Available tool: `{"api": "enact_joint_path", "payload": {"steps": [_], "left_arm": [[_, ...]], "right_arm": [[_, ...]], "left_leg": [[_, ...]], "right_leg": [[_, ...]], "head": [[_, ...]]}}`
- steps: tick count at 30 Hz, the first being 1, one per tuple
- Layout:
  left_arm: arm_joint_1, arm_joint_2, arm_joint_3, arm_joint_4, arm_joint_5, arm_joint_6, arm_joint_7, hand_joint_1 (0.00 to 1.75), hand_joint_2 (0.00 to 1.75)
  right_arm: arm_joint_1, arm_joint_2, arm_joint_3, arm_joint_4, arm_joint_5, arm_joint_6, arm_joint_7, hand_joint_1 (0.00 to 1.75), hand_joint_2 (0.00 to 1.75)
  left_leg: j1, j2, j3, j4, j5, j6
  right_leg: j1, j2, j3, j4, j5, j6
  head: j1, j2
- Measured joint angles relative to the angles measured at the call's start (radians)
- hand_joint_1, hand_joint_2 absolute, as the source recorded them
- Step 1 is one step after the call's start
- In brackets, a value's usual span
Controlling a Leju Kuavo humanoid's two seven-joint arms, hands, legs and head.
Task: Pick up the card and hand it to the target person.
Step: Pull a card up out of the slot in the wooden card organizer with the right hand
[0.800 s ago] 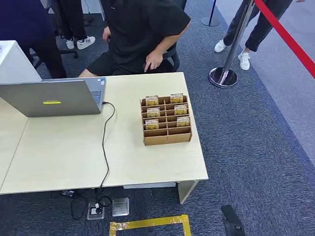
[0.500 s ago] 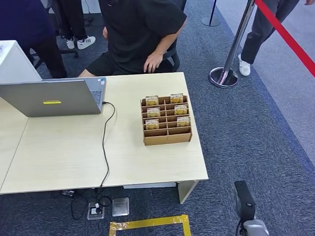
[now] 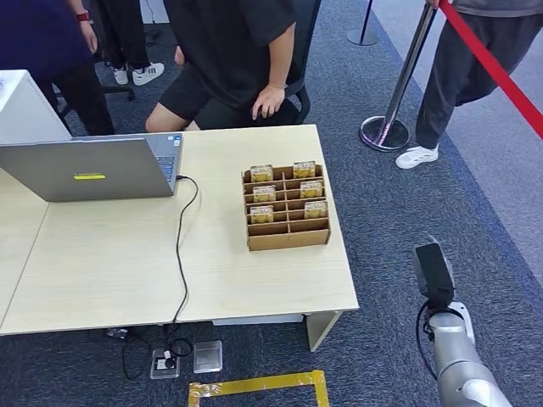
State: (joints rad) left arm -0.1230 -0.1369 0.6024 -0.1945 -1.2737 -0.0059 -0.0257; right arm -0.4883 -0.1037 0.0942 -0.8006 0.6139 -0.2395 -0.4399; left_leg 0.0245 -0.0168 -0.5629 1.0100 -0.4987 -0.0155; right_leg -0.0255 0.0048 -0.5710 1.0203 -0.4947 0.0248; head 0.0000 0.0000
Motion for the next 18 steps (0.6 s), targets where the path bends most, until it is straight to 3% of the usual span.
{"api": "enact_joint_path", "payload": {"steps": [7,18], "left_arm": [[-0.005,0.001,-0.004,0.0,-0.002,-0.008,0.007,0.0,0.0],[-0.016,0.006,-0.029,-0.003,-0.019,-0.02,0.011,0.0,0.0]], "right_arm": [[-0.072,0.055,0.126,0.079,0.097,-0.073,0.062,0.0,1.75],[-0.041,0.075,0.213,0.032,0.214,-0.148,0.124,0.04,1.75]], "left_leg": [[0.0,0.002,0.0,0.0,0.001,0.0],[0.001,-0.001,0.001,-0.001,0.001,-0.001]], "right_leg": [[0.0,0.002,-0.001,0.0,0.001,-0.001],[0.001,-0.001,0.001,0.0,0.0,-0.001]], "head": [[0.0,0.0],[0.0,0.0]]}}
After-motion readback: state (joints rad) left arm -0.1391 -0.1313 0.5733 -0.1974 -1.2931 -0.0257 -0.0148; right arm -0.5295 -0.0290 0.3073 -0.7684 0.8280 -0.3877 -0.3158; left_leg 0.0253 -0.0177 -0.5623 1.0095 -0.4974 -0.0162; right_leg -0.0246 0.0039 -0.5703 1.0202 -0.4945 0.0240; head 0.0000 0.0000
